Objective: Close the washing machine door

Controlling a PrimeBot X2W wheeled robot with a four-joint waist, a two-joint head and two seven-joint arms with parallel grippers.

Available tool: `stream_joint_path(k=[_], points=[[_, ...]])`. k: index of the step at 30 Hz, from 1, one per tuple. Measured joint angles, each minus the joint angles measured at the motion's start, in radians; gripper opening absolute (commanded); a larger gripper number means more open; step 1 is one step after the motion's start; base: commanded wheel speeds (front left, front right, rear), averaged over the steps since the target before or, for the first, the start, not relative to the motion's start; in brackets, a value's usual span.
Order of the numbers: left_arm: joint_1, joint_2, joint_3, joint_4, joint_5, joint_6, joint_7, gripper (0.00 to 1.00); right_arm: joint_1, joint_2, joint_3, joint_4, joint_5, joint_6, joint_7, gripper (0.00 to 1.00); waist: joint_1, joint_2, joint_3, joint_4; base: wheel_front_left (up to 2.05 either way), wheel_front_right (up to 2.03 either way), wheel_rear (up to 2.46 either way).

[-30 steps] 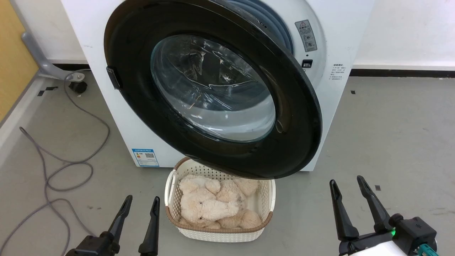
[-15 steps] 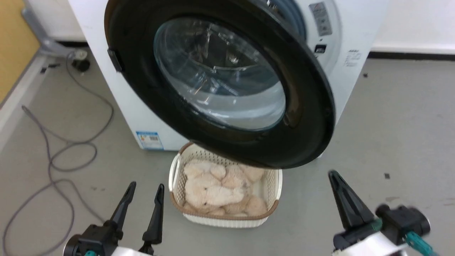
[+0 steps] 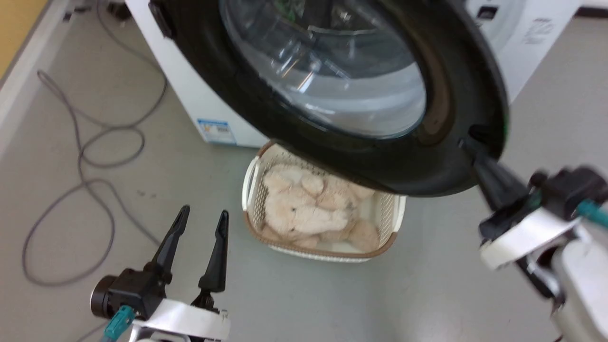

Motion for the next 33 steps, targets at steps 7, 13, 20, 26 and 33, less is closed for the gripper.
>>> stream_joint_path(k=[7,13,20,26,33], points=[[-0.049,-0.002,-0.011,-0.012,-0.003,0.0,0.0,1.0,-0.157,-0.063,0.004,0.058,0.092,0.003,0.045,0.0,0.0,0.0,0.08,0.033,0.0,0.0,0.0],[-0.08,-0.013,-0.014,-0.024,-0.004,0.0,0.0,1.0,-0.283,-0.105,-0.036,0.118,0.151,0.002,0.07,0.0,0.0,0.0,0.142,0.058,0.0,0.0,0.0],[-0.103,-0.024,-0.02,-0.031,-0.004,0.0,0.0,1.0,-0.415,-0.114,-0.065,0.197,0.195,0.002,0.108,0.0,0.0001,0.0,0.199,0.078,0.0,0.0,0.0],[-0.121,-0.028,-0.024,-0.029,-0.004,0.0,0.0,1.0,-0.494,-0.111,-0.106,0.277,0.215,0.003,0.129,0.0,0.0001,0.0,0.226,0.091,0.0,0.0,0.0],[-0.128,-0.032,-0.028,-0.027,-0.004,0.0,0.0,1.0,-0.524,-0.076,-0.128,0.336,0.204,0.012,0.132,0.0,0.0001,0.0,0.236,0.098,0.0,0.0,0.0]])
